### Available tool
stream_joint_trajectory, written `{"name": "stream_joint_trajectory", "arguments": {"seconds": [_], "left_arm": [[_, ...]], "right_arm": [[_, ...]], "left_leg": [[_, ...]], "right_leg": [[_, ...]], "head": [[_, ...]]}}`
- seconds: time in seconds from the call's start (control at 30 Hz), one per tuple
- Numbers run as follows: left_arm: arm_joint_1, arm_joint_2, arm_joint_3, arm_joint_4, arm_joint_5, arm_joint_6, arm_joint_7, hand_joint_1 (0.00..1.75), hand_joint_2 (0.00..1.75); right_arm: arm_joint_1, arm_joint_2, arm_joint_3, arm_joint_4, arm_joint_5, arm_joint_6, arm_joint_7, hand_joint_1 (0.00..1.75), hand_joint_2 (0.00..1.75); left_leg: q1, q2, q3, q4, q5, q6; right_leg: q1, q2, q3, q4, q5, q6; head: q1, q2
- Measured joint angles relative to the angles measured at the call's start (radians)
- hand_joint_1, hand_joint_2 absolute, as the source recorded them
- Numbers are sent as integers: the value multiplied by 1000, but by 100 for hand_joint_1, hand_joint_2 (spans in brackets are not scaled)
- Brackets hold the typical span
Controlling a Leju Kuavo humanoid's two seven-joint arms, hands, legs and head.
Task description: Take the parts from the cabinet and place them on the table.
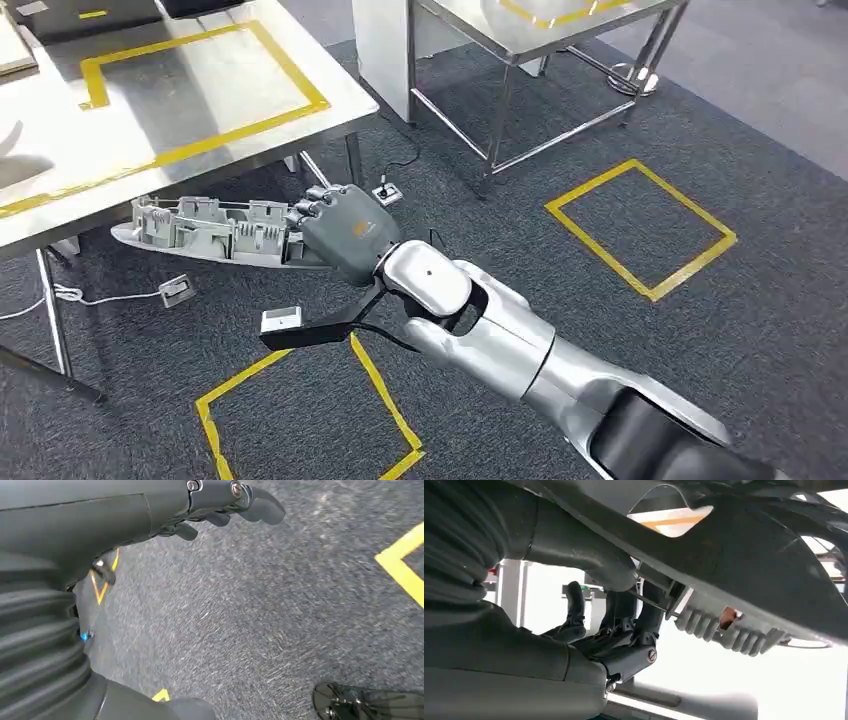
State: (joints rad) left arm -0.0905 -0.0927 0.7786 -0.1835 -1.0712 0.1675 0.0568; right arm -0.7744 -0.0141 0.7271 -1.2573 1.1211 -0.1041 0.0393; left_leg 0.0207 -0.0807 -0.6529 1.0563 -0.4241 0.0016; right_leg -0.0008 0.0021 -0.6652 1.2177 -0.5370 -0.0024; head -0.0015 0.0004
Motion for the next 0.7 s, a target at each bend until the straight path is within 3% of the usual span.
{"name": "stream_joint_trajectory", "arguments": {"seconds": [0.03,0.07,0.1,0.2,0.23,0.27,0.3,0.37,0.4,0.43,0.47,0.53,0.57,0.6,0.63,0.7], "left_arm": [[-1,0,0,0,0,0,0,0,175],[0,-3,0,0,0,0,0,0,175],[-1,-4,1,0,0,0,0,0,175],[4,-4,2,0,-1,0,-4,0,175],[5,-1,3,0,-3,0,-4,0,175],[6,-1,3,1,-3,0,-4,0,175],[5,-1,4,1,-5,0,-5,0,175],[0,-1,4,1,-6,0,-6,0,175],[0,-1,4,1,-6,0,-6,0,175],[1,-1,4,1,-6,0,-5,0,175],[3,1,4,1,-7,0,-5,0,175],[3,3,4,0,-7,0,-5,0,175],[1,3,4,0,-7,0,-5,0,175],[-2,-1,4,0,-7,0,-5,0,175],[-1,-1,4,0,-7,0,-6,0,175],[3,0,5,0,-8,-1,-6,0,175]], "right_arm": [[-2,0,0,0,-2,0,0,175,175],[-5,0,0,0,-2,0,0,175,175],[-8,0,0,1,-3,-2,0,175,175],[-16,1,0,1,-5,-3,2,175,175],[-17,5,0,1,-5,-3,2,175,175],[-16,6,1,1,-5,-3,5,175,175],[-20,7,1,1,-7,-3,5,175,175],[-19,7,1,2,-6,-3,5,175,175],[-16,7,1,3,-6,-3,5,175,175],[-14,7,1,3,-6,-3,5,175,175],[-12,7,1,4,-7,-3,5,175,175],[-13,7,1,4,-7,-3,5,175,175],[-14,7,1,4,-7,-3,5,175,175],[-16,6,1,4,-9,-5,5,175,175],[-17,6,1,4,-13,-7,4,175,175],[-17,6,1,4,-29,-24,0,175,175]], "left_leg": [[-1,-12,0,0,2,-2],[6,-20,-2,0,5,-4],[3,-31,-7,-2,10,-12],[15,-56,-12,-14,22,-36],[10,-58,-14,-13,23,-41],[5,-7,-24,-1,13,-41],[3,40,-44,44,-27,-43],[6,67,-108,195,-101,-52],[6,70,-132,254,-119,-57],[7,72,-136,270,-116,-61],[9,76,-116,239,-92,-65],[13,98,-23,82,-20,-73],[13,137,17,3,-12,-78],[2,141,25,0,-22,-64],[7,123,20,2,-18,-38],[4,112,14,6,-19,-25]], "right_leg": [[3,21,44,-88,41,-11],[4,64,73,-156,48,-25],[7,67,79,-168,44,-25],[17,42,80,-174,50,-26],[0,27,91,-195,63,-29],[3,13,96,-204,69,-28],[2,4,96,-206,72,-38],[3,-24,94,-205,71,-38],[3,-37,93,-205,71,-38],[2,-49,93,-204,71,-38],[0,-60,93,-204,70,-36],[-6,-82,93,-195,64,-26],[-6,-91,92,-184,56,-16],[4,-96,85,-176,50,-8],[6,-98,85,-174,50,-4],[7,-109,88,-178,53,2]], "head": [[0,0],[0,0],[-5,0],[3,0],[2,0],[2,0],[-7,0],[-7,0],[-8,0],[-8,0],[-8,0],[-8,0],[-8,0],[-12,0],[-6,0],[-4,0]]}}
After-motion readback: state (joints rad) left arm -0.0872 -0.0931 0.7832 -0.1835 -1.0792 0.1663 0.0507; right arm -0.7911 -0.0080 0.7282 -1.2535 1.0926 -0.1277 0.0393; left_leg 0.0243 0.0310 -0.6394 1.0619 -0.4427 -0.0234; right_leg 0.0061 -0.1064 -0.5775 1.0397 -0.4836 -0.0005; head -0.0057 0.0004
